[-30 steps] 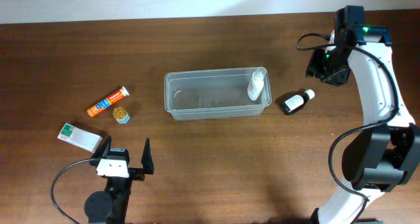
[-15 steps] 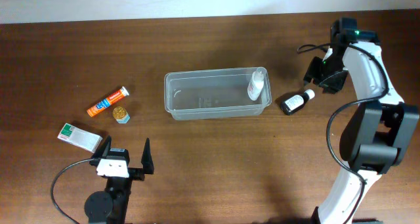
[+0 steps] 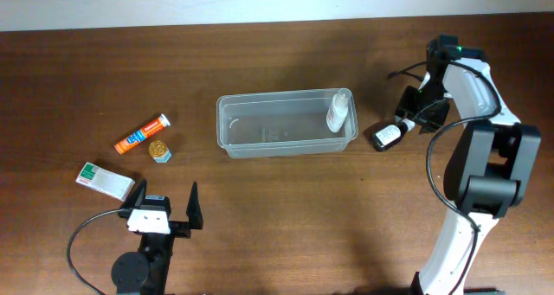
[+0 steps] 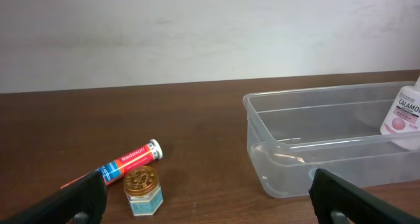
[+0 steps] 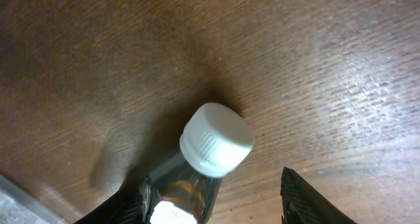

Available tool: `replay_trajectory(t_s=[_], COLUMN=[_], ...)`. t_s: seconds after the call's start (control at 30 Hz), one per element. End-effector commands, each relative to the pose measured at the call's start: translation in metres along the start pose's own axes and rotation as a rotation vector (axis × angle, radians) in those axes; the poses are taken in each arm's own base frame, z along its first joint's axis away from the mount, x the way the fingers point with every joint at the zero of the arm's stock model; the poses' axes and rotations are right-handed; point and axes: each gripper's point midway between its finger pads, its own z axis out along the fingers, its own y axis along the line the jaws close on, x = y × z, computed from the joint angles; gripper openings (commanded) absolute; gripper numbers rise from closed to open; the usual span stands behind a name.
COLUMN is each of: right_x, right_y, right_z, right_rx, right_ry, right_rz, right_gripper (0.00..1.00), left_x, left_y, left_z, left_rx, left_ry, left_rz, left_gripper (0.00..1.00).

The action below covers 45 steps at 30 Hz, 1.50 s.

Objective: Pack container

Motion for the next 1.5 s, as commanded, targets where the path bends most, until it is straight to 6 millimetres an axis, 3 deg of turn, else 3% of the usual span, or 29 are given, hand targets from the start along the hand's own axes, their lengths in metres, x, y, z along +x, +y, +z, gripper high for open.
replay_trajectory(t_s=[0.0,0.4,0.67,0.93,1.2,1.33,1.47], right_x=[0.001,-0.002,-0.004,0.011,0.004,-0.002,0.006], right_y=[-0.002,-0.001,0.003,-0.001,-0.008,-0.003,-0.006], right_z=[0.012,0.035,0.037,0.032,0.009,-0.016,-0.044], right_rx=[0.002,0.002,-0.02,-0.065,-0.12,-0.14,-0.128], right_ry=[0.022,0.042,0.04,0.124,0.114,0.05,0.021], right_rz=[0.014,0.023,0.022,0.049,0.094,-0.003,-0.015], right_gripper=[0.55,0.55,0.54,0.54,0.54,0.54,0.54], left_x=[0.002,0.002,0.002,0.002,0.002,0.002,0.002], left_y=[-0.001,-0.001,-0.001,-0.001,-0.001,-0.001,-0.001], left_z=[0.0,0.0,0.0,0.0,0.0,0.0,0.0], left_rx=[0.008,0.008,0.008,0.008,0.008,0.008,0.008], left_ry=[-0.001,-0.001,-0.001,-0.001,-0.001,-0.001,-0.001], left_rz=[0.018,0.018,0.018,0.018,0.018,0.018,0.018], left_gripper=[0.99,0.99,0.99,1.0,0.99,0.99,0.99])
